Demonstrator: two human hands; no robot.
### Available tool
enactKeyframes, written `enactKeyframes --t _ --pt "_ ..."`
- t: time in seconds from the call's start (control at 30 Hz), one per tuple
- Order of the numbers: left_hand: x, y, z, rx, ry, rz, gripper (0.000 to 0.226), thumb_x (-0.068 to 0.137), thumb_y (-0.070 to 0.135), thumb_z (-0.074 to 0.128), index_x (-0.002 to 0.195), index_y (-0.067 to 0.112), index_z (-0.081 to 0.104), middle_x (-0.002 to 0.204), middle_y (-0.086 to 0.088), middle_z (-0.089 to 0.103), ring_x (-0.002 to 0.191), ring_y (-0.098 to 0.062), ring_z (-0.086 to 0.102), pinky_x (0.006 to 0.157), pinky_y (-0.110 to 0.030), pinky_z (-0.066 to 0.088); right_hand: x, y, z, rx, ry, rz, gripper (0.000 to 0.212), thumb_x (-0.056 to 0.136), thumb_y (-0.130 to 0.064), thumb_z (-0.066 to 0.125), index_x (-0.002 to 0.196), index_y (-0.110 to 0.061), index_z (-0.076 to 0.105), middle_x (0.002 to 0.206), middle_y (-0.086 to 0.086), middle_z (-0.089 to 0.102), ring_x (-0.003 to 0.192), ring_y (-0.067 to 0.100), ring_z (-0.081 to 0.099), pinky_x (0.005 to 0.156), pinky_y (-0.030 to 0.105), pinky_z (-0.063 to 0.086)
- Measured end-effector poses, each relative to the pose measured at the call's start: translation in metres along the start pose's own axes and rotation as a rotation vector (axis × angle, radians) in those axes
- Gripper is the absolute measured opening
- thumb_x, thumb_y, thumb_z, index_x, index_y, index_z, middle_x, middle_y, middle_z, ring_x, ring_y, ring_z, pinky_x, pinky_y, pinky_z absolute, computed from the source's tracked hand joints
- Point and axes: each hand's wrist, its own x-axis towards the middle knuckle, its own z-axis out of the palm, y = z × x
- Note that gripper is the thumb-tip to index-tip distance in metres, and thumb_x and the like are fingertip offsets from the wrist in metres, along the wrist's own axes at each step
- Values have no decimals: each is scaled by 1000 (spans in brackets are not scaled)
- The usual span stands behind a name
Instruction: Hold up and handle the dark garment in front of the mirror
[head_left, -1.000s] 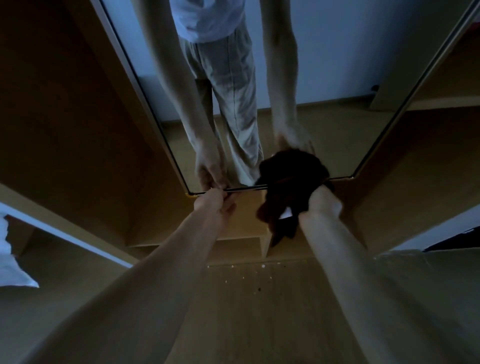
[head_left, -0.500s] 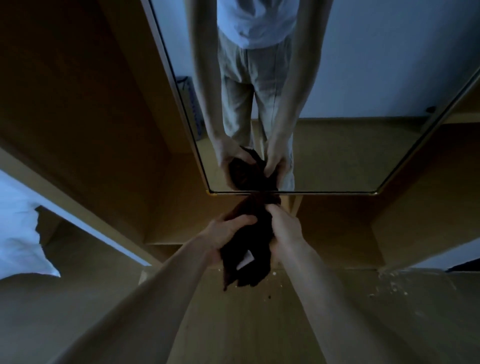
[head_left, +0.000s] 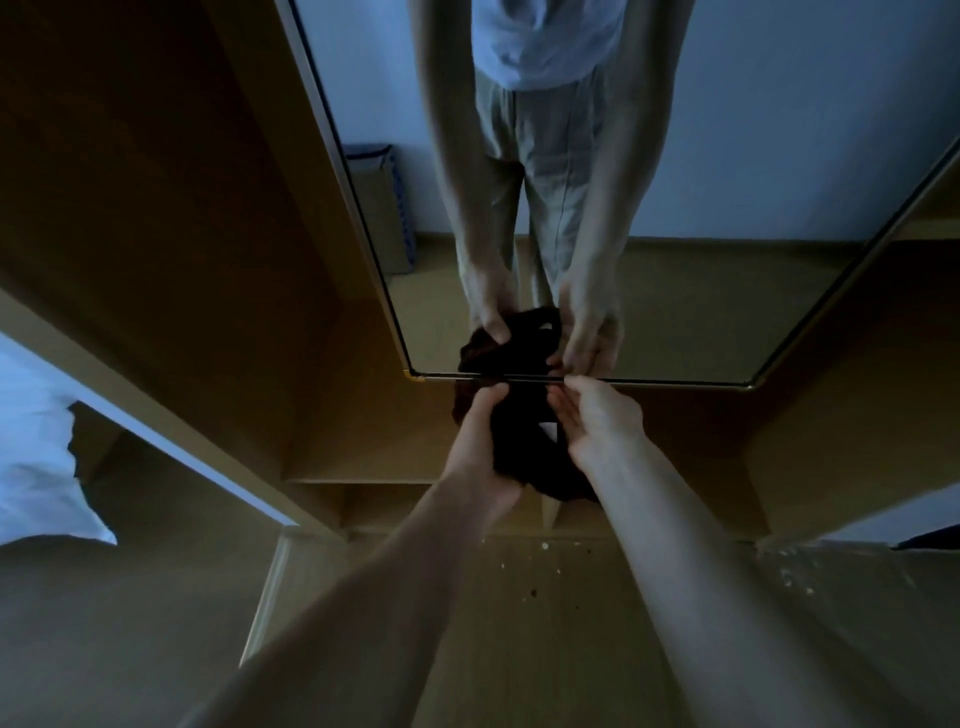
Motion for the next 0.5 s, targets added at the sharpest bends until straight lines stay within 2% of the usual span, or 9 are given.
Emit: enactKeyframes --t 0.1,0.23,0.33,0.4,0.5 --pt "3 -2 8 -72 15 51 33 88 30 60 114 9 63 104 -15 71 100 -30 67 96 -43 48 6 -1 -3 18 20 0 10 88 7 56 83 1 62 82 14 65 73 18 64 73 25 55" --pt "6 20 -7 -153 116 155 36 88 29 55 119 12 57 112 -14 66 98 -31 65 91 -45 49 11 -1 -3 50 37 -6 6 87 5 60 91 2 64 88 15 67 80 19 67 77 26 56" --pt "7 41 -27 -239 167 230 39 86 28 57 121 11 56 112 -13 64 95 -29 65 90 -44 50 11 1 -2 74 26 -25 11 87 7 59 97 4 64 92 16 68 86 20 67 81 28 56" --pt "8 47 -32 -239 166 218 42 84 32 58 121 13 58 114 -12 64 99 -29 64 84 -44 51 10 2 -2 58 29 -50 11 87 5 59 95 2 66 93 15 69 89 20 68 80 27 56" --pt "12 42 -22 -203 171 143 42 84 40 55 117 15 61 113 -13 64 99 -33 62 75 -43 49 11 5 -2 19 25 -84 9 88 3 60 83 -3 66 91 14 69 89 20 68 83 28 55"
